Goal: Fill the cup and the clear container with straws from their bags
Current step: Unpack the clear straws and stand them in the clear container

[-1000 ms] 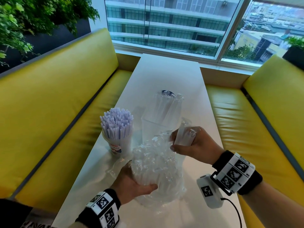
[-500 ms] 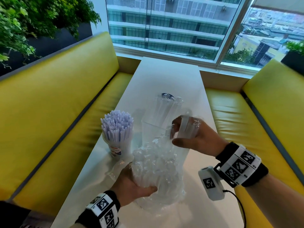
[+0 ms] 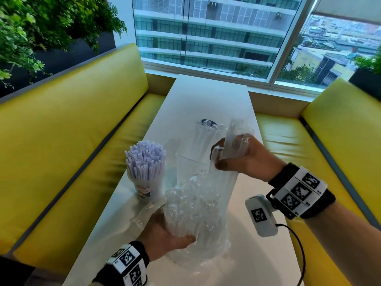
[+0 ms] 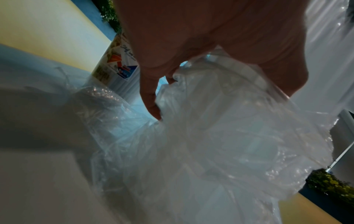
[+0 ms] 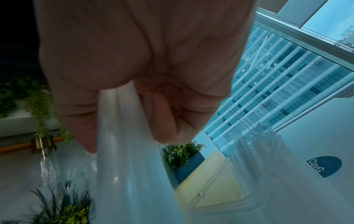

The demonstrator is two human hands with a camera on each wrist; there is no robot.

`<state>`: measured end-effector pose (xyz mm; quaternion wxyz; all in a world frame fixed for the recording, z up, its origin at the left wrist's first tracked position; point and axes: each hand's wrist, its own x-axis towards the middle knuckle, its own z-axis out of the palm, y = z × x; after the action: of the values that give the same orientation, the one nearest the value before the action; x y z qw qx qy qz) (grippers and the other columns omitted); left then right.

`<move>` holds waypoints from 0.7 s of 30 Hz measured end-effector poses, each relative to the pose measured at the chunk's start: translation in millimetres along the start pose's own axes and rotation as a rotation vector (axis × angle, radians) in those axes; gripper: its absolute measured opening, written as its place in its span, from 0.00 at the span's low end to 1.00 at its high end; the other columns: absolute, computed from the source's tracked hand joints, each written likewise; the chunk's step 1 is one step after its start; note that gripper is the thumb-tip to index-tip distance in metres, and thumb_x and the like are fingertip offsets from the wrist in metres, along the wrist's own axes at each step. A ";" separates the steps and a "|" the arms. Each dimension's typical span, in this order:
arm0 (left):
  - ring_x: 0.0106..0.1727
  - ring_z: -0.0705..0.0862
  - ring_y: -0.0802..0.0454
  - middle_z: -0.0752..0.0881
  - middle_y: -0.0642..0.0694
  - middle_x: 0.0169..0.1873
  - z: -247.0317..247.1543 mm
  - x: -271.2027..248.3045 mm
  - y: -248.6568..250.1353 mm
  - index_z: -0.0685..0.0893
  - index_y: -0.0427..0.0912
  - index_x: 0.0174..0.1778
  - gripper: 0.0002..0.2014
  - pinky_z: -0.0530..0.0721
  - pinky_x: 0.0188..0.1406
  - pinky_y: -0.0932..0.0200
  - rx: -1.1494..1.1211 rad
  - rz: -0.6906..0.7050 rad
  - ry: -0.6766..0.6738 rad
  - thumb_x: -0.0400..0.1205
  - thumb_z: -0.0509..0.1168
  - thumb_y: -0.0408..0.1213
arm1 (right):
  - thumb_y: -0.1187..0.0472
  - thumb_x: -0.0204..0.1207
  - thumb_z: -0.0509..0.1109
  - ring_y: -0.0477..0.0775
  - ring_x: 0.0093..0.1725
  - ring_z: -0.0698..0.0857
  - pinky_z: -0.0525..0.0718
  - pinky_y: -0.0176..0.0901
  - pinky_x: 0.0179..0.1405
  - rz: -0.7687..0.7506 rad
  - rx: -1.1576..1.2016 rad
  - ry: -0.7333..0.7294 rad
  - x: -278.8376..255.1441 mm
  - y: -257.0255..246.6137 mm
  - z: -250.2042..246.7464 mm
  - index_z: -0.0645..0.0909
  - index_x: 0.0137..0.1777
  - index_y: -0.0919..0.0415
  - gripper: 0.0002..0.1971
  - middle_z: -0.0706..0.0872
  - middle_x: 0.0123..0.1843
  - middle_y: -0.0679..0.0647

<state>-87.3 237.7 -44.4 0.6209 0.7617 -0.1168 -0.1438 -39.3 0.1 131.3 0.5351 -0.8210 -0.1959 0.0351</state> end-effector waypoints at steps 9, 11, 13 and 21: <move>0.62 0.86 0.60 0.89 0.57 0.59 -0.7 -0.3 -2.1 0.80 0.51 0.66 0.41 0.84 0.65 0.57 -0.001 -0.020 -0.010 0.55 0.87 0.48 | 0.73 0.70 0.80 0.55 0.58 0.89 0.85 0.43 0.59 0.055 -0.035 -0.268 -1.2 6.6 9.9 0.84 0.57 0.67 0.16 0.91 0.54 0.58; 0.63 0.86 0.58 0.89 0.55 0.59 -0.5 0.0 -2.0 0.81 0.49 0.66 0.40 0.84 0.66 0.54 -0.007 -0.024 -0.016 0.57 0.87 0.45 | 0.72 0.69 0.81 0.54 0.56 0.89 0.86 0.47 0.61 0.042 -0.109 -0.264 -2.6 9.6 11.7 0.86 0.55 0.63 0.15 0.91 0.54 0.55; 0.62 0.87 0.58 0.89 0.55 0.58 -0.5 -0.1 -2.0 0.81 0.48 0.65 0.40 0.85 0.65 0.52 -0.007 -0.029 -0.004 0.56 0.87 0.45 | 0.71 0.68 0.82 0.55 0.53 0.90 0.87 0.52 0.58 0.013 -0.134 -0.214 -2.4 12.9 13.0 0.88 0.53 0.61 0.14 0.92 0.51 0.53; 0.58 0.88 0.60 0.90 0.57 0.55 0.2 0.6 -3.1 0.82 0.49 0.62 0.40 0.87 0.61 0.55 -0.015 -0.035 0.006 0.53 0.86 0.45 | 0.80 0.67 0.79 0.50 0.45 0.90 0.87 0.40 0.53 -0.117 -0.104 0.003 13.7 -13.1 -16.2 0.86 0.47 0.71 0.11 0.91 0.45 0.62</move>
<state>-86.9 237.9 -47.5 0.6242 0.7594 -0.1009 -0.1533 -26.0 -4.4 151.9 0.4932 -0.8349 -0.2443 -0.0074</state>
